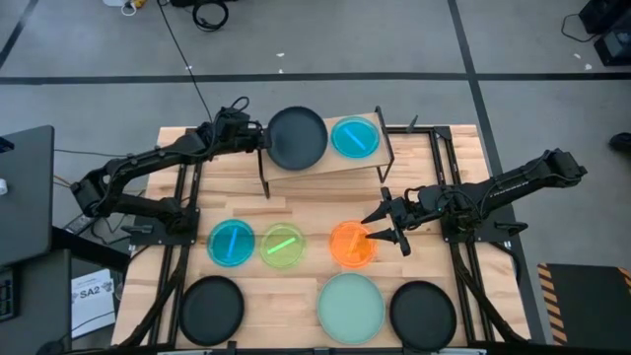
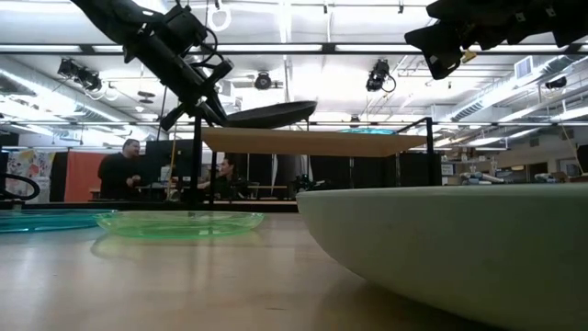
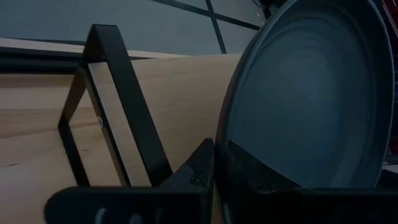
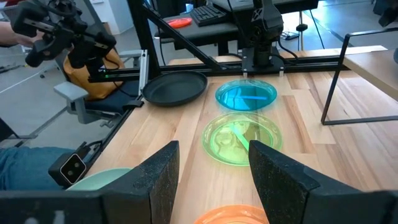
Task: Place and stack plates onto a shelf
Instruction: Put the dark green plate on the shelf
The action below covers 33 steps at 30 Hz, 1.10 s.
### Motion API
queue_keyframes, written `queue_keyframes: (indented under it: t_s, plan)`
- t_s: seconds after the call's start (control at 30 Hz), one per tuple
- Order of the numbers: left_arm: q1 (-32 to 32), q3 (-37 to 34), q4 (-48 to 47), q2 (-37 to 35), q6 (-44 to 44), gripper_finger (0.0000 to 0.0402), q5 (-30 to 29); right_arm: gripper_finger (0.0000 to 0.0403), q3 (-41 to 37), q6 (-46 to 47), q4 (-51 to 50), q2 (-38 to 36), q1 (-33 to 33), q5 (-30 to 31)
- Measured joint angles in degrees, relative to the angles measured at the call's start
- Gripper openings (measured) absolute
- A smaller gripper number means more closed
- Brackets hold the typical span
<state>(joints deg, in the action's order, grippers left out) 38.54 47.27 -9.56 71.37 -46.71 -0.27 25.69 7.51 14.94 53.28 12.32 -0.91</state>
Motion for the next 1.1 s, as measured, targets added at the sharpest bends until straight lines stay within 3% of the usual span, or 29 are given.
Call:
queue_keyframes:
  t_s: [0.67,1.1]
  plan:
    - [0.0,0.0,0.0,0.0,0.0,0.0032,-2.7,0.0199,0.0,-0.1,0.0,0.0,0.0,0.0]
    - [0.0,0.1,0.2,-0.1,-0.1,0.0091,-4.4,0.0199,0.0,-0.1,0.0,0.0,0.0,0.0]
